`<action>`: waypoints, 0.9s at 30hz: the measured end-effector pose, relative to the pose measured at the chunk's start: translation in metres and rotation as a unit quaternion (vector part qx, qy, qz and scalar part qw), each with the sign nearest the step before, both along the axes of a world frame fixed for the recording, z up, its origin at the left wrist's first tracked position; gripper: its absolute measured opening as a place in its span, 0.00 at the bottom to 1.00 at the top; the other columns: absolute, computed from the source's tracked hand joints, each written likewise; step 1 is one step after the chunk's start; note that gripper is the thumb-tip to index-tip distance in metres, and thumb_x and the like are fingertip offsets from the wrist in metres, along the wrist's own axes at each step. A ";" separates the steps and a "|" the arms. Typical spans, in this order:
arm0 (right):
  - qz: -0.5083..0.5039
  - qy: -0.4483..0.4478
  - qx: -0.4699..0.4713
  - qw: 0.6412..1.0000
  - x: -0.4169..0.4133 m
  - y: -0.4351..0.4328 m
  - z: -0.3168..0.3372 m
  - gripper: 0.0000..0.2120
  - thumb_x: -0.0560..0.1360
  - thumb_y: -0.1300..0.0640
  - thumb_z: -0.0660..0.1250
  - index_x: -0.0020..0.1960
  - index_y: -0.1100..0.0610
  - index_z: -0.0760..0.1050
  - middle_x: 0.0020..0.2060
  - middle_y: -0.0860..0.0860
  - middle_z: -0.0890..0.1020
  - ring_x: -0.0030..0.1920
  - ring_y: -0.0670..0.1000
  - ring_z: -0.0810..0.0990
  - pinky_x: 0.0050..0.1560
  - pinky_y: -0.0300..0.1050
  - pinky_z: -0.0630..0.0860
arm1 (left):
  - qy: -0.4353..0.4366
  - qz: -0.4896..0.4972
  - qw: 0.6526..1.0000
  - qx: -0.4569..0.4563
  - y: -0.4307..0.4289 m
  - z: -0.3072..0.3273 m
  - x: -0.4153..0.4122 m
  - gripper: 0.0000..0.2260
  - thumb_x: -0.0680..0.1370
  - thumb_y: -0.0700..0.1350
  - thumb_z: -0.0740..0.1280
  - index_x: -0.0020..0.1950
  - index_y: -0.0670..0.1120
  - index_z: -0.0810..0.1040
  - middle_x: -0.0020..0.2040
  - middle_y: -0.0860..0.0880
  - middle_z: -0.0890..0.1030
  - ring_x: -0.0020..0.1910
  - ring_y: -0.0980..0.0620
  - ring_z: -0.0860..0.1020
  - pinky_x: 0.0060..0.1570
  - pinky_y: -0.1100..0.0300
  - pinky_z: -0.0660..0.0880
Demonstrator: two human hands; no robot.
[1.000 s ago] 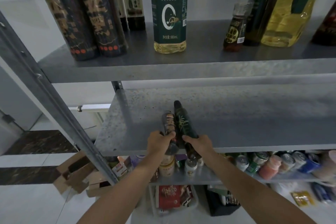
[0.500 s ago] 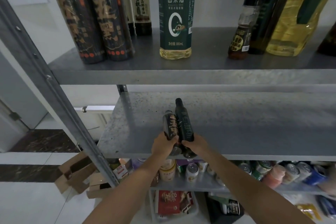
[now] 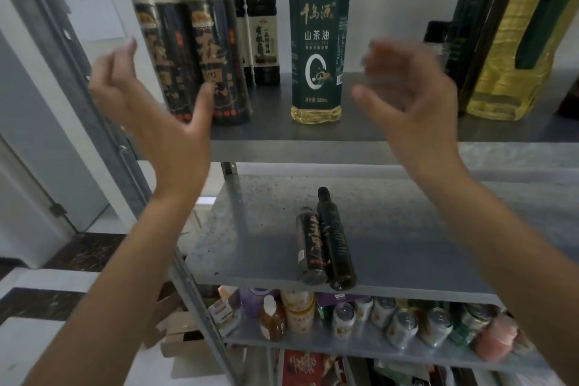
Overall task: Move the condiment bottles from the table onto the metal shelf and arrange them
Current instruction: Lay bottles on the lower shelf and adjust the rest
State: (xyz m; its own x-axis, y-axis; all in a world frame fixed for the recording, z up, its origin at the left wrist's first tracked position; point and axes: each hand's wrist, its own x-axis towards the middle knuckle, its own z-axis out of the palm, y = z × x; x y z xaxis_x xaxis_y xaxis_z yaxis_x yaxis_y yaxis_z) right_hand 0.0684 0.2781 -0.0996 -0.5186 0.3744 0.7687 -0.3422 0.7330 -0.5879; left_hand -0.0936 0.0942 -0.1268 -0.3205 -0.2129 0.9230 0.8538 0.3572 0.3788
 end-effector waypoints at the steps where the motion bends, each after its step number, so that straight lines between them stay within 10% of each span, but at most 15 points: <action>1: -0.022 0.010 -0.012 1.000 -0.013 0.004 0.009 0.27 0.70 0.54 0.74 0.65 0.50 0.67 0.58 0.45 0.75 0.58 0.42 0.75 0.58 0.34 0.72 | -0.071 -0.004 0.997 0.008 0.000 0.010 -0.013 0.37 0.72 0.58 0.72 0.71 0.37 0.62 0.67 0.39 0.62 0.69 0.44 0.62 0.71 0.51 0.59; 6: -0.005 -0.131 -0.083 0.988 -0.074 0.010 0.015 0.47 0.62 0.51 0.79 0.73 0.51 0.55 0.64 0.46 0.63 0.68 0.48 0.63 0.67 0.44 0.64 | -0.284 -0.149 0.947 -0.030 0.012 0.011 -0.064 0.51 0.68 0.59 0.74 0.78 0.44 0.44 0.78 0.46 0.51 0.76 0.48 0.51 0.73 0.55 0.49; 12: -0.021 -0.159 -0.183 0.970 -0.101 0.022 0.006 0.54 0.61 0.53 0.80 0.76 0.53 0.49 0.71 0.52 0.61 0.71 0.51 0.61 0.69 0.47 0.62 | -0.356 -0.271 0.894 -0.031 -0.005 0.017 -0.095 0.42 0.62 0.51 0.80 0.69 0.43 0.64 0.64 0.48 0.75 0.61 0.53 0.75 0.63 0.53 0.73; 19: 0.021 -0.167 -0.260 0.951 -0.110 0.030 -0.002 0.41 0.60 0.57 0.81 0.67 0.56 0.63 0.51 0.45 0.74 0.52 0.44 0.73 0.48 0.36 0.69 | -0.380 -0.386 0.836 -0.088 -0.018 0.023 -0.110 0.33 0.61 0.43 0.78 0.65 0.43 0.74 0.57 0.49 0.82 0.57 0.52 0.80 0.59 0.51 0.76; 27: 0.019 -0.169 -0.196 0.966 -0.080 0.013 -0.004 0.36 0.58 0.55 0.81 0.60 0.53 0.67 0.53 0.47 0.79 0.53 0.46 0.78 0.50 0.40 0.74 | -0.324 -0.334 0.883 -0.062 -0.018 0.010 -0.100 0.35 0.62 0.49 0.80 0.65 0.43 0.71 0.58 0.49 0.80 0.57 0.51 0.79 0.55 0.55 0.77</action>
